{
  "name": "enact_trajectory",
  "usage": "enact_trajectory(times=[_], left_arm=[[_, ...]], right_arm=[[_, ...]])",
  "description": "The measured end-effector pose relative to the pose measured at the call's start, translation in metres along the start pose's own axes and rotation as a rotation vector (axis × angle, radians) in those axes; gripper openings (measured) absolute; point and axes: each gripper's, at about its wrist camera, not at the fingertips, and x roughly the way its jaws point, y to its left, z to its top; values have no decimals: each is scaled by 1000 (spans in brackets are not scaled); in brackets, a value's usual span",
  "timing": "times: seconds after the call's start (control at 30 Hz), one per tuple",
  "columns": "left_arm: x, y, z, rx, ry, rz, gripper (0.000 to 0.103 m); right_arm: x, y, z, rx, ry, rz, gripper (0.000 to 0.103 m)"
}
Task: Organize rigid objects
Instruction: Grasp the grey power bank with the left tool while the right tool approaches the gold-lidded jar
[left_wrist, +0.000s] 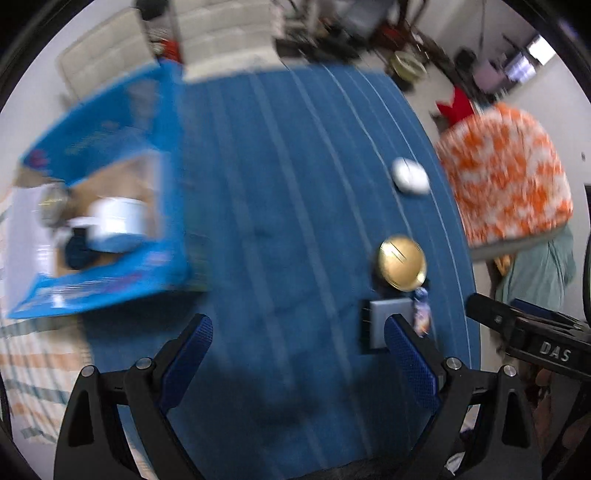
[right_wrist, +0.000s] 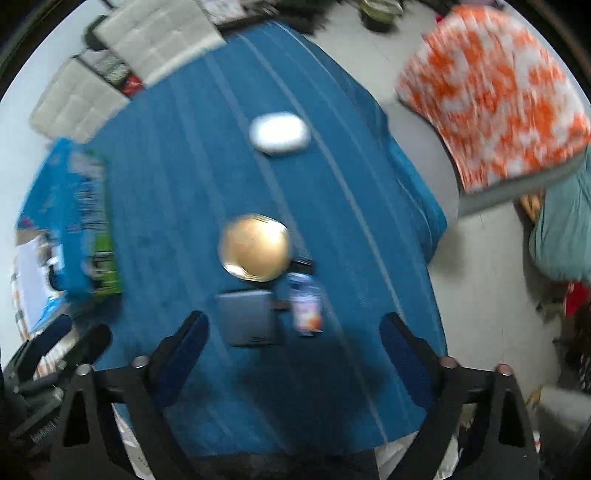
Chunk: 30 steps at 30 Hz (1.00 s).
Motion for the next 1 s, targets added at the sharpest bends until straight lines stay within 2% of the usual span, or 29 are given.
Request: enact_trajectory(times=[0.07,0.1,0.3,0.33,0.37,0.4,0.43,0.67,0.77,0.8,0.83,0.87,0.97,1.0], left_arm=[[34,-30,0,46,64,2,95],[46,-41,-2,64,82,-1,95],[119,-90,-9,111,224,-2,95],[129,-93,-11,107,235,-6,82],[130,-93,-12,106,220,15,82],[124,-93,-12,99,186,20,68],[119,-88,-12,74,182,-3,52],[108,-23,-7,-103,160,118,52],[105,-7,-2,-134,132,167,51],[105,-4,-1,-136,130,174,52],[108,-1,0,-141,138,170,52],[111,1,0,-150,145,166,54],[109,6,-2,-165,141,152,55],[109,9,-1,-169,140,145,55]], right_arm=[[18,-18,4,23,26,1,78],[29,-30,6,39,41,14,76],[56,-60,12,66,64,26,76],[57,-61,13,64,63,29,76],[59,-62,14,60,64,35,76],[59,-60,15,49,62,49,76],[58,-57,17,36,59,58,76],[69,5,41,-97,33,87,76],[84,35,51,-151,42,56,76],[91,43,53,-165,51,43,76],[97,51,56,-177,57,45,82],[99,53,57,-176,59,44,83],[113,63,59,-175,86,13,84],[111,63,58,-173,69,8,84]])
